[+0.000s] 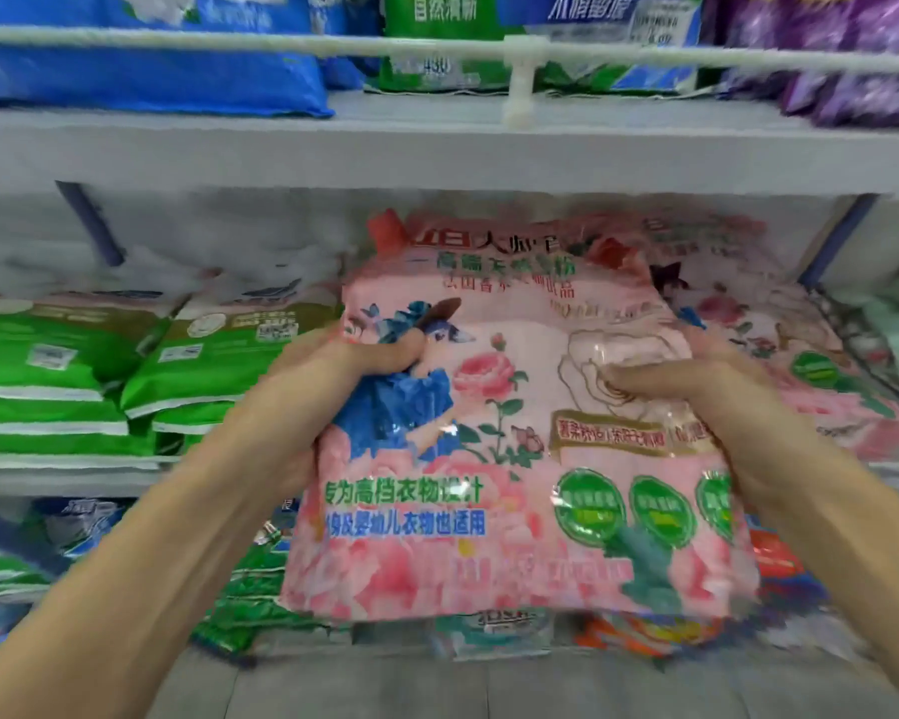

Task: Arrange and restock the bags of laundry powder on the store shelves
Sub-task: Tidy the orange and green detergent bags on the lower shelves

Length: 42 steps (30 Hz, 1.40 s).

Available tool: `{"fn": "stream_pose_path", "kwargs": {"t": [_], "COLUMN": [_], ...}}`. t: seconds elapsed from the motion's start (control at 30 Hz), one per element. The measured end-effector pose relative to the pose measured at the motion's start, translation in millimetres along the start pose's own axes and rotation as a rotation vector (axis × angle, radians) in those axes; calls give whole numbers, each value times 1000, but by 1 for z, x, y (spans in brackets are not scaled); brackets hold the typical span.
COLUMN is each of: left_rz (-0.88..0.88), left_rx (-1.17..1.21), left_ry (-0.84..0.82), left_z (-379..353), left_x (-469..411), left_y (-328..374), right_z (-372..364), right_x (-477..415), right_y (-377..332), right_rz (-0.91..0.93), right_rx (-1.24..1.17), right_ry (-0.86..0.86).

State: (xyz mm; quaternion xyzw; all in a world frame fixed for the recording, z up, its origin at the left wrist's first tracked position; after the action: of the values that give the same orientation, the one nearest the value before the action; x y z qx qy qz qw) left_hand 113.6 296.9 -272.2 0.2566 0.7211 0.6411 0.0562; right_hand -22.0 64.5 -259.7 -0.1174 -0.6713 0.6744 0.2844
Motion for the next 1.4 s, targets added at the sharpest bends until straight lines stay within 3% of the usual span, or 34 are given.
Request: {"fn": "stream_pose_path", "kwargs": {"t": [0.17,0.27,0.43,0.5,0.57,0.67,0.8,0.93,1.07,1.2,1.33,1.4], "left_rz": [-44,-145,-168,-166,-230,-290,-412,-370,-452,-572,-375,-372], "left_rx": [-50,-170,-677,-878,-1031,-1127,-1093,-914,-987,-1288,-1382,-1427], "left_ry": [34,40,124,81,-15,-85,-52,-18,-43,26,-4,-12], "left_z": [3,5,11,-6,-24,-31,-36,-33,-31,-47,-51,-51], "left_x": [-90,-131,-131,-102,-71,-33,-28,-38,-36,-20,-14,-8], "left_y": [9,23,27,32,31,21,25,25,15,23,17,17], "right_z": [6,0,-10,-9,-11,-9,-7,-17,-32,-27,-33,-38], "right_x": [-87,-128,-153,-139,-121,-92,-82,-74,-41,-29,-20,-16], "right_y": [-4,-21,-35,-40,-34,-14,-9,-32,-17,-3,-5,-9], "right_rz": [4,89,147,143,63,24,148,395,582,461,339,282], "right_rx": [109,297,763,831,936,786,523,656,725,958,1014,1040], "right_ry": [142,170,271,292,202,175,334,376,198,100,144,145]}}
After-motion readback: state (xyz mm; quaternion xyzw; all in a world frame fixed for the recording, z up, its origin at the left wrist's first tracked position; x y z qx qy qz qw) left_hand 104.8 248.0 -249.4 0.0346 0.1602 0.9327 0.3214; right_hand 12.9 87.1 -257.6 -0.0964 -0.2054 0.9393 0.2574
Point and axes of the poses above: each hand's wrist, its own x-axis away from the middle knuckle, its own z-axis out of the back of the hand, y = z × x, the point moved 10 cm from there along -x, towards the middle knuckle, and after that the axes turned 4 degrees about -z, right-handed, at the moved point
